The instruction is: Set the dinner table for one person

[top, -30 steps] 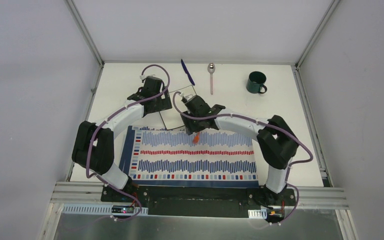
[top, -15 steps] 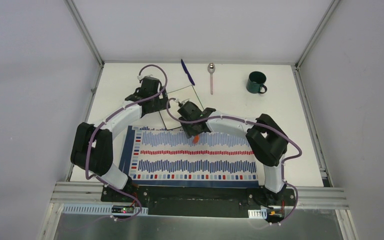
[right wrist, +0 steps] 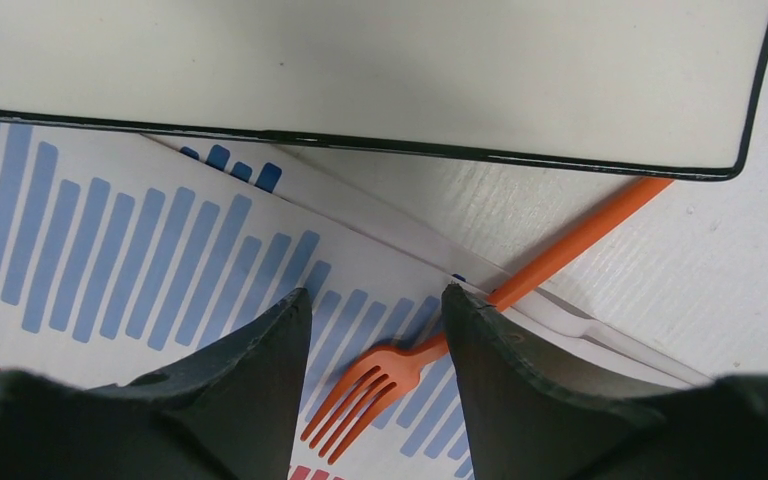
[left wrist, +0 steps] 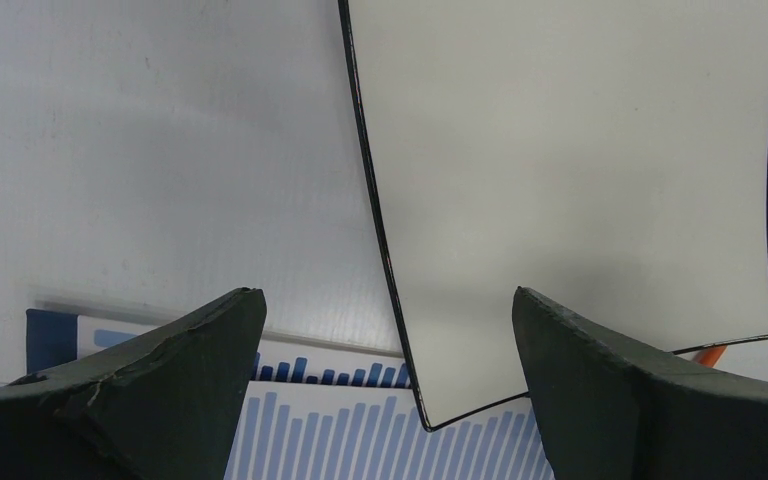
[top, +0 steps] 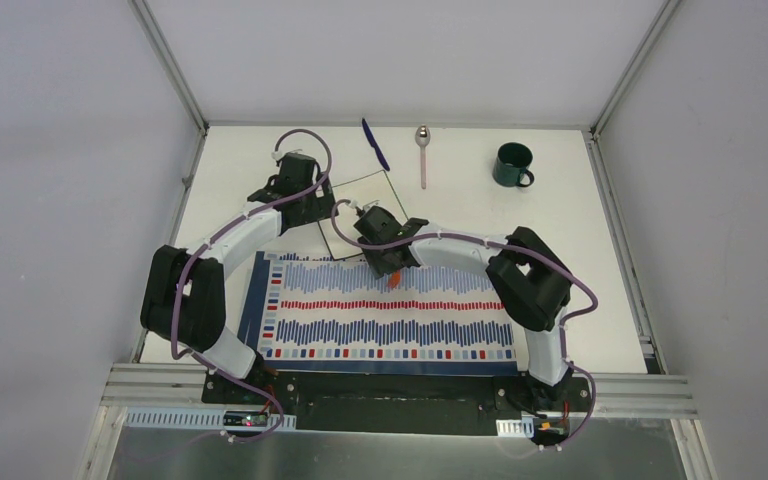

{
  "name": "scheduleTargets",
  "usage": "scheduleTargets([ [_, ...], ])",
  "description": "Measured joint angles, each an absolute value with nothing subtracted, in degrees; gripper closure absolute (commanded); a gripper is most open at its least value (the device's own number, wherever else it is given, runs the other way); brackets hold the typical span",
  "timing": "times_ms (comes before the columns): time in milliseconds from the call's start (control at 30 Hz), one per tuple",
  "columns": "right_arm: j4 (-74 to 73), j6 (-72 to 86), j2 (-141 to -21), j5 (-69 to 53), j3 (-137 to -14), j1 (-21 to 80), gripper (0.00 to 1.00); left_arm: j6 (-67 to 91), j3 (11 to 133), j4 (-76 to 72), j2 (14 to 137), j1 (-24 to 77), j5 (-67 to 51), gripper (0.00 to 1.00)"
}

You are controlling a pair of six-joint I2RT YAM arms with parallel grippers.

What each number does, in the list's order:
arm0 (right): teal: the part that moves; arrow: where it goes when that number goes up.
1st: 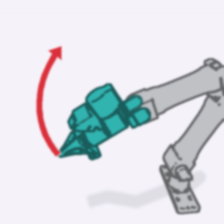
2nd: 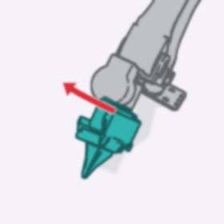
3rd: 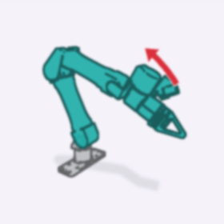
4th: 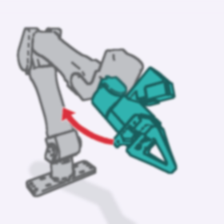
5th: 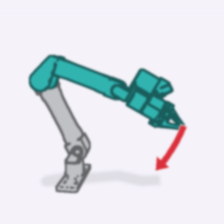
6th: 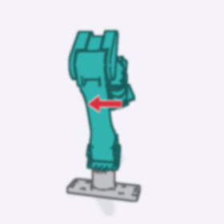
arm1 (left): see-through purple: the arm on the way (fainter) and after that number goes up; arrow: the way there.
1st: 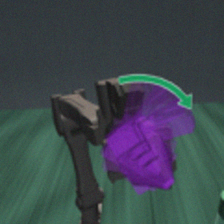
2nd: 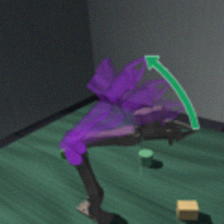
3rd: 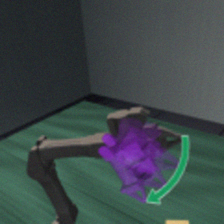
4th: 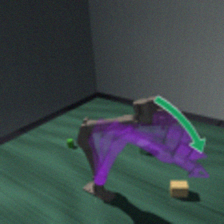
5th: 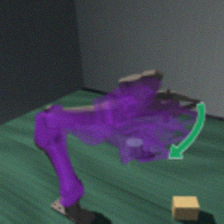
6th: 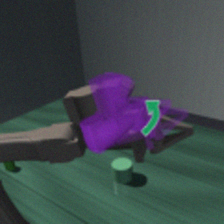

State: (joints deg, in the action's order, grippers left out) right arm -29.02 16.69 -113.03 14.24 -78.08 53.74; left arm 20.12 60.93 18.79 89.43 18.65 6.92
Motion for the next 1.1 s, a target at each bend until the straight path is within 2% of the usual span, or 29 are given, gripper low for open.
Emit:
scheduleTargets([
  [333,-27.7,16.6,-112.4,16.4,-76.7,54.2,0.44,20.1,60.9,18.4,89.0,18.6,6.9,0.01],
  [900,-30.1,15.9,-112.0,29.3,-75.5,49.9,0.44,20.1,60.9,18.4,88.8,18.3,5.9,0.01],
  [1100,-30.1,15.5,-112.0,30.3,-75.2,48.4,0.48,20.1,60.9,18.4,88.8,18.3,5.8,0.01],
])
